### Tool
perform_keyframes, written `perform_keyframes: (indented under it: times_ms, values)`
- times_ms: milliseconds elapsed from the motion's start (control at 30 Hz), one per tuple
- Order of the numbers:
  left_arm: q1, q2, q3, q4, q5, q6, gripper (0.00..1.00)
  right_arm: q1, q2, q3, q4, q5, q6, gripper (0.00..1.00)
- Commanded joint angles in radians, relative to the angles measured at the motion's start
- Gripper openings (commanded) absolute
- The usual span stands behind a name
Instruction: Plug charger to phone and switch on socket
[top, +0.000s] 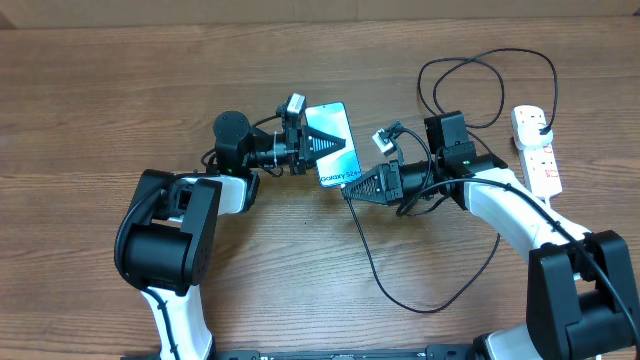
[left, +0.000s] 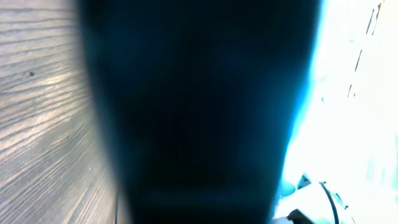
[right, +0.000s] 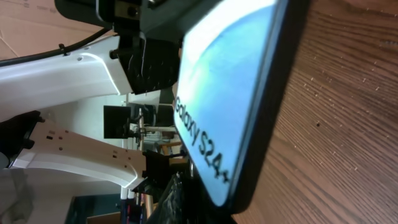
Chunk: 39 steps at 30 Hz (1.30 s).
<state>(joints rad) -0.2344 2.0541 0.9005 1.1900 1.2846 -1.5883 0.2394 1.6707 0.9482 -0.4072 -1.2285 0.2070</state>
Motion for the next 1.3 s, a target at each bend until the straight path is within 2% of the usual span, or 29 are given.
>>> perform_keyframes:
  times_ms: [0, 800, 1267]
  values:
    - [-0.017, -0.005, 0.019, 0.063, 0.104, 0.040, 0.04, 0.003, -0.024, 0.000, 0.026, 0.008, 0.003, 0.04]
    - [-0.028, -0.005, 0.019, 0.072, 0.095, 0.039, 0.05, 0.000, -0.024, 0.000, 0.101, -0.021, 0.007, 0.04]
    - [-0.027, -0.005, 0.019, 0.087, 0.080, 0.013, 0.04, -0.005, -0.021, 0.000, 0.073, 0.004, 0.033, 0.04]
